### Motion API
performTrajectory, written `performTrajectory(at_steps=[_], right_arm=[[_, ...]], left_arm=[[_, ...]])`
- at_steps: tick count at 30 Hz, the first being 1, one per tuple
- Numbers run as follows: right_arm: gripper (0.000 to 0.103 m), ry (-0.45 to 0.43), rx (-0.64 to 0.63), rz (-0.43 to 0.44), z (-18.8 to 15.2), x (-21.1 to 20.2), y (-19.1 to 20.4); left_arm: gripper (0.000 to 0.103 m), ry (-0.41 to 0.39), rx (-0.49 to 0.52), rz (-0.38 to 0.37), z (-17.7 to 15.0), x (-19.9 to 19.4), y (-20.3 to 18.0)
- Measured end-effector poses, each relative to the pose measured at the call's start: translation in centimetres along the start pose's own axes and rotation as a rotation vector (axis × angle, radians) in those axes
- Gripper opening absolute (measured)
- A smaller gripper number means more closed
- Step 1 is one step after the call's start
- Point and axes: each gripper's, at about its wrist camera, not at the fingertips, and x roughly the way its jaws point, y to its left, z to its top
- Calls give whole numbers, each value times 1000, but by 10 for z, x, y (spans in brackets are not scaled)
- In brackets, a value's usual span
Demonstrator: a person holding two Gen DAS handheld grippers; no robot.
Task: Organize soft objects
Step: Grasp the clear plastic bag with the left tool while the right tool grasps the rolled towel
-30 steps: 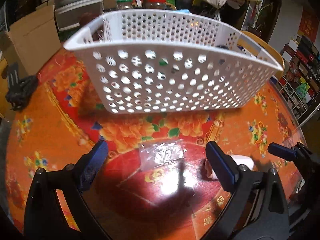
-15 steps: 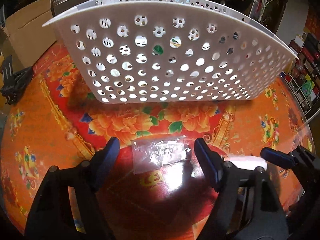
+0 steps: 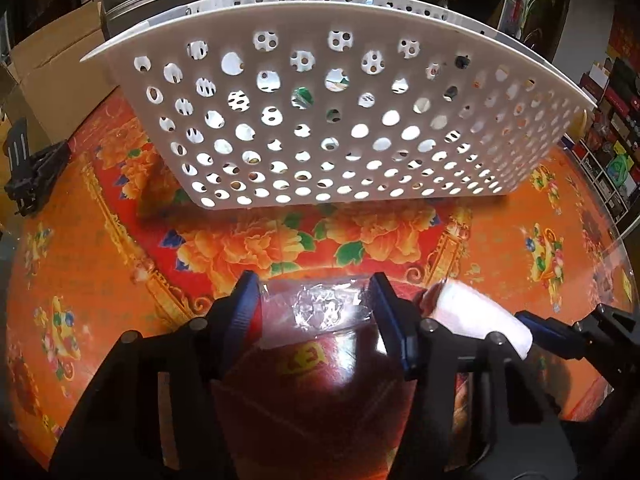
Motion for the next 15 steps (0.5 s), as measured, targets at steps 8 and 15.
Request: performTrajectory(at_steps=[8, 15], right_arm=[[31, -36, 24, 19, -9, -17, -7], [30, -74, 50, 36, -14, -36, -16]], left_arm=[[54, -54, 5, -5, -14, -34, -5], [54, -85, -14, -13, -14, -55, 10]])
